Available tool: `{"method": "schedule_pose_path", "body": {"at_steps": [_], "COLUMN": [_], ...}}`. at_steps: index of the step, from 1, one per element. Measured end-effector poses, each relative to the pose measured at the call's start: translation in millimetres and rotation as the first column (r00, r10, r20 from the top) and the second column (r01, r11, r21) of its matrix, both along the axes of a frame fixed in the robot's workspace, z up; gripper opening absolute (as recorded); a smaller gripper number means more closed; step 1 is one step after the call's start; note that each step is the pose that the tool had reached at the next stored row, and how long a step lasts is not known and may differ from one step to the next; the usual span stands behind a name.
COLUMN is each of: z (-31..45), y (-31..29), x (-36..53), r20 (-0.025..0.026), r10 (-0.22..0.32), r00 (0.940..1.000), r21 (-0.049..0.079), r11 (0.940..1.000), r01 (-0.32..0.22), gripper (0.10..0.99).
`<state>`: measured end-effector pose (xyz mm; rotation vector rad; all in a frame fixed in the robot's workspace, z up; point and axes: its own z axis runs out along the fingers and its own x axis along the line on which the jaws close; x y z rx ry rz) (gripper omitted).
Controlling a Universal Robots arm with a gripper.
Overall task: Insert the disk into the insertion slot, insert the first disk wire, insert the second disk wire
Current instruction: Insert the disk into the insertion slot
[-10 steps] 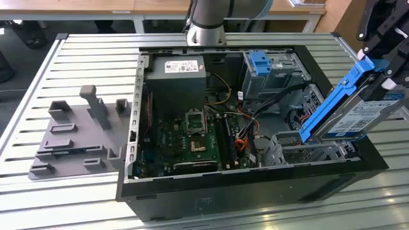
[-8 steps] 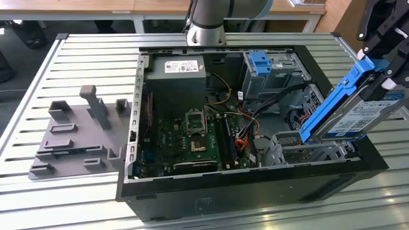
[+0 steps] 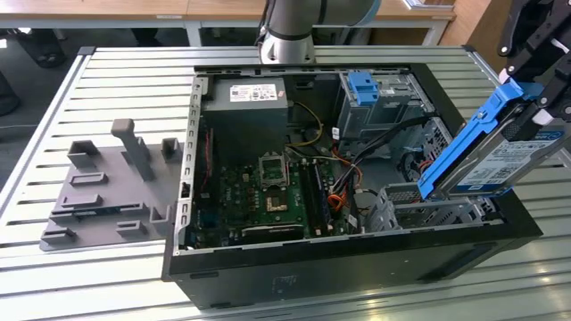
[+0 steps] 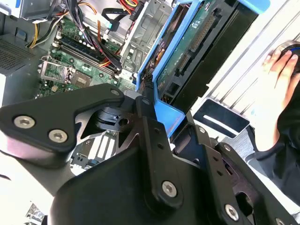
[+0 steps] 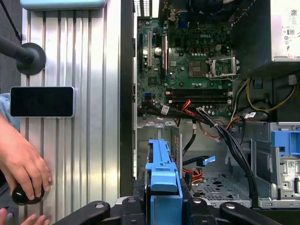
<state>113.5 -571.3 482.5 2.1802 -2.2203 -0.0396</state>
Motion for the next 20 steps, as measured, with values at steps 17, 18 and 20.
{"method": "schedule_pose_path", "body": {"at_steps": [17,18,20], "z": [-5.9,-6.4,-8.0], "y": [0.1,0.5,1.7], "x": [-20.8,-23.4,-27.4], "r20": [0.0631,0.0637,0.0646], "r10": [0.0,0.0,0.0], "r00": [0.998,0.998,0.9979], "r21": [0.004,0.004,0.005], "r11": [1.0,1.0,1.0], "r01": [0.0,0.0,0.0], "gripper": [0.369,0.369,0.369]}}
